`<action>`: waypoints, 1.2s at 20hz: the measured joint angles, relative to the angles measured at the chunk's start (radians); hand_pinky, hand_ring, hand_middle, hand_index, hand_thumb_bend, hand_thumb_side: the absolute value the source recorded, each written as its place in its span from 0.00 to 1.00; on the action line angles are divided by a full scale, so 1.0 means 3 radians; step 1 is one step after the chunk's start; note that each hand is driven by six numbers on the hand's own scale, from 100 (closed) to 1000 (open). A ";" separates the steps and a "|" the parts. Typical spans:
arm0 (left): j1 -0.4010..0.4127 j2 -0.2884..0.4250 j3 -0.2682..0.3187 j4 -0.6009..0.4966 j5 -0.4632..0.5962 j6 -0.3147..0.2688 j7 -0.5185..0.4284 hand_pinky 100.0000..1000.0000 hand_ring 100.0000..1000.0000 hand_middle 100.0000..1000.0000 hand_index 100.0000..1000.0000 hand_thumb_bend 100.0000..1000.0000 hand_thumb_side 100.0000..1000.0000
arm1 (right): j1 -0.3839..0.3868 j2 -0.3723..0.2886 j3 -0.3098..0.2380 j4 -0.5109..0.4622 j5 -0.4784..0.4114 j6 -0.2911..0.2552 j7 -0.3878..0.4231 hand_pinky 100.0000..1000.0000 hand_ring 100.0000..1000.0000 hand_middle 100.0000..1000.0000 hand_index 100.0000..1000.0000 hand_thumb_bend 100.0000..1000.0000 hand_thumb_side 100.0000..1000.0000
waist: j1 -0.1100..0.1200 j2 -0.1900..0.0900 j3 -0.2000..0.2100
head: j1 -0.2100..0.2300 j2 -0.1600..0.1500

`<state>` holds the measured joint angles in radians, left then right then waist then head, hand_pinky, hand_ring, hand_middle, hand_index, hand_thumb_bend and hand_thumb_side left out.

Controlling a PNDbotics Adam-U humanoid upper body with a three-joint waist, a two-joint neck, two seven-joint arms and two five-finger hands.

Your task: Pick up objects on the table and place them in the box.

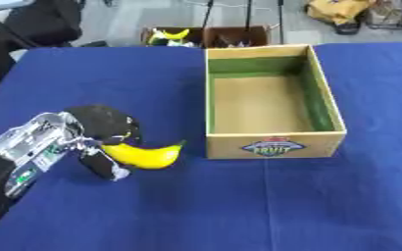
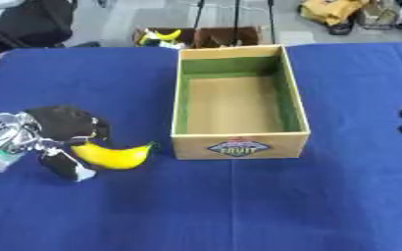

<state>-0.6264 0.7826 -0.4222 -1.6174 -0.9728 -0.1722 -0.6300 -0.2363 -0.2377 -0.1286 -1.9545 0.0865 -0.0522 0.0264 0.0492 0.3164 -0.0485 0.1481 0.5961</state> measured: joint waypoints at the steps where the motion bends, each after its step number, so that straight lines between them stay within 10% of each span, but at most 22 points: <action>1: 0.0000 0.0000 0.0000 -0.0011 -0.0002 0.0007 0.0015 0.39 0.60 0.66 0.77 0.22 0.56 | 0.0000 0.0000 0.0000 0.0000 0.0000 0.0000 0.0000 0.59 0.67 0.55 0.82 0.00 1.00 | 0.0000 0.0000 0.0000 | 0.0000 0.0000; 24: -0.0004 -0.0001 -0.0047 0.0001 -0.0048 -0.0099 0.0233 0.31 0.51 0.52 0.62 0.21 0.51 | 0.0019 0.0000 0.0000 0.0000 0.0002 0.0000 0.0025 0.59 0.67 0.55 0.82 0.00 1.00 | 0.0003 0.0011 0.0001 | 0.0000 -0.0004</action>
<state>-0.6276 0.7821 -0.4364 -1.6172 -0.9872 -0.2017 -0.5600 -0.2304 -0.2377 -0.1288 -1.9545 0.0872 -0.0520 0.0339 0.0502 0.3197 -0.0482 0.1481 0.5950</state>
